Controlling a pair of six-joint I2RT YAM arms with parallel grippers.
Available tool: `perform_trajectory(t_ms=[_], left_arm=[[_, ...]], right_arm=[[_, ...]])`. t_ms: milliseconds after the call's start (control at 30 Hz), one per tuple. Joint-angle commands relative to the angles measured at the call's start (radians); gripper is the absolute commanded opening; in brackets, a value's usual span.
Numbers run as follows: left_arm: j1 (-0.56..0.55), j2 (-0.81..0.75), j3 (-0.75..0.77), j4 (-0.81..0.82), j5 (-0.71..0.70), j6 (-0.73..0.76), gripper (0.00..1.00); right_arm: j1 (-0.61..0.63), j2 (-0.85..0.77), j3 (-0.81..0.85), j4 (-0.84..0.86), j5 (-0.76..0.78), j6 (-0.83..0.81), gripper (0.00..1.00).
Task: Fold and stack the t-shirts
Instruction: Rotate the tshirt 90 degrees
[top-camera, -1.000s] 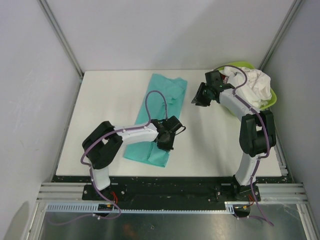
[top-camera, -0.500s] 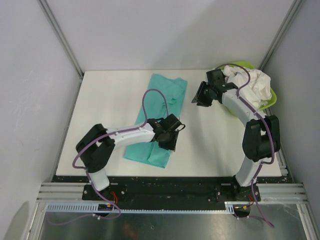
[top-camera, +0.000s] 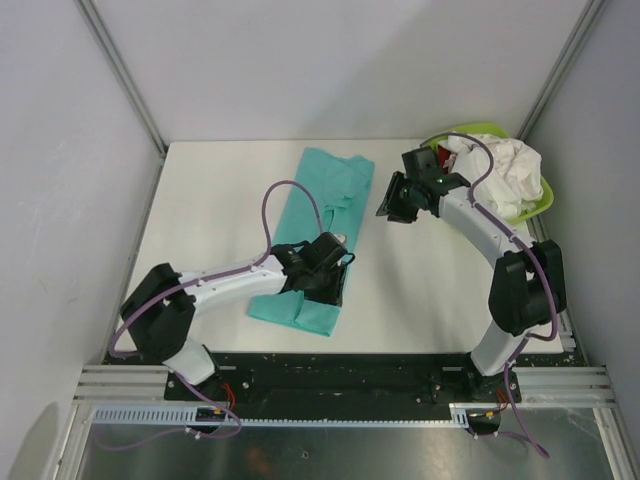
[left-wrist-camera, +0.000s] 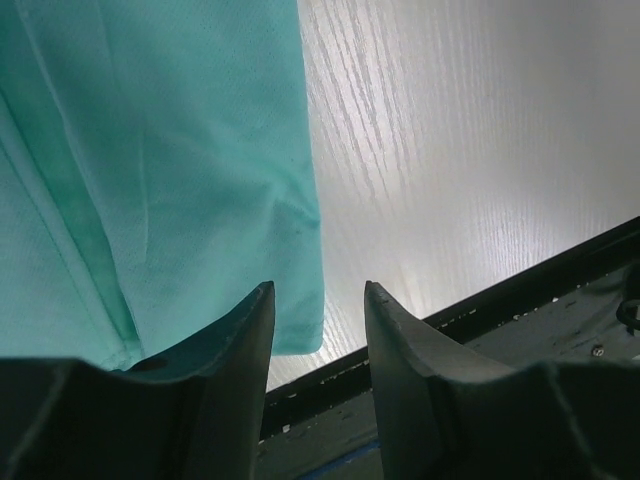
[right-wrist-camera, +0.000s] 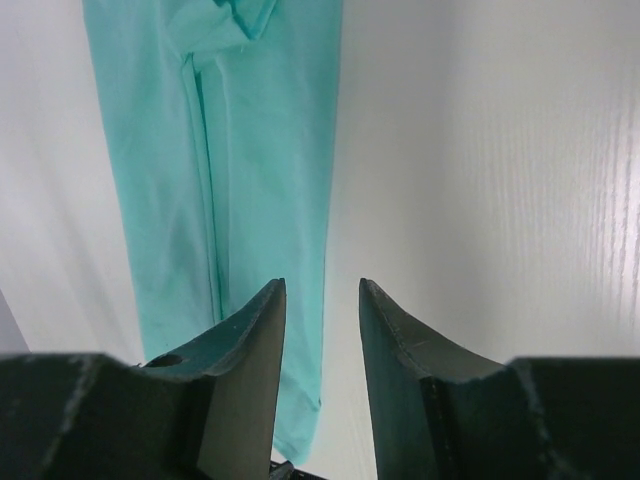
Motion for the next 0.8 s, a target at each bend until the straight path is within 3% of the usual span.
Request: perform_trajectory(t_ms=[0, 367, 767], left_arm=[[0.003, -0.082, -0.021, 0.011, 0.005, -0.027, 0.46], [0.082, -0.205, -0.085, -0.004, -0.022, -0.042, 0.46], [0.29, -0.332, -0.23, -0.05, -0.141, -0.081, 0.46]], right_arm=[[0.04, -0.066, -0.03, -0.005, 0.027, 0.02, 0.41], [0.163, -0.152, -0.196, 0.039, 0.063, 0.045, 0.42], [0.389, -0.271, -0.494, 0.188, 0.08, 0.179, 0.43]])
